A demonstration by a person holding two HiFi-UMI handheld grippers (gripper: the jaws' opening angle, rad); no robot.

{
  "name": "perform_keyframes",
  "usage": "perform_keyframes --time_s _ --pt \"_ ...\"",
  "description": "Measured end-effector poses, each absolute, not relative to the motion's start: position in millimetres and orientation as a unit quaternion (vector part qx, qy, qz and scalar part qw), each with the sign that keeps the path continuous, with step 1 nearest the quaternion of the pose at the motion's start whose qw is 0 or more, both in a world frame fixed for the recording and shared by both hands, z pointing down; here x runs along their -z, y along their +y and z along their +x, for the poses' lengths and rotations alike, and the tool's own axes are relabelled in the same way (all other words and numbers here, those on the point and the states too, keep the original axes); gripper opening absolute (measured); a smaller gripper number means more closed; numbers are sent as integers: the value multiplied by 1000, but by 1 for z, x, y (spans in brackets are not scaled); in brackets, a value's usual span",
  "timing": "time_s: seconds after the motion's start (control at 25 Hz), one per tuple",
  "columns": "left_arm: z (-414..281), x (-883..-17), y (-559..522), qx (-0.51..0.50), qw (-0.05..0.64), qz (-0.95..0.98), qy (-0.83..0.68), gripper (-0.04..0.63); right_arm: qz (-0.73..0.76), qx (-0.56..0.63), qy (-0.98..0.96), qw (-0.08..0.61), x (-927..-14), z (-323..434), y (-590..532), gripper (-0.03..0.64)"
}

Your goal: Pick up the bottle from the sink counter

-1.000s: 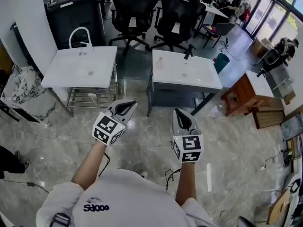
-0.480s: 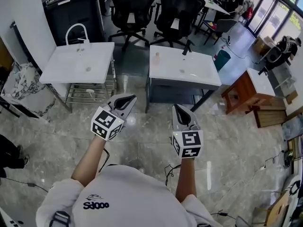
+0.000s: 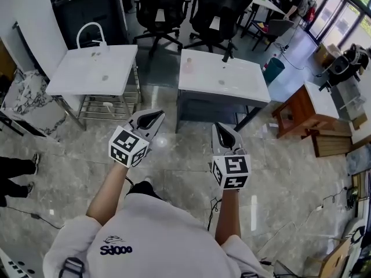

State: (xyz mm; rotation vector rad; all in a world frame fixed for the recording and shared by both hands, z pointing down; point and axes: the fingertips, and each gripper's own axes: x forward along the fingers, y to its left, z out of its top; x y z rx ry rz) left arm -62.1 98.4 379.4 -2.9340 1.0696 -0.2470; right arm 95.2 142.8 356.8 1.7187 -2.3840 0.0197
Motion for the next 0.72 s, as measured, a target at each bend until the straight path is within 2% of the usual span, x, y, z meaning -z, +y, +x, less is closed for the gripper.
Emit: perform_keyframes --time_s 0.72 --pt "-21 -399 -5 70 -3 -946 316 4 597 -21 -793 115 -382 128 51 11"
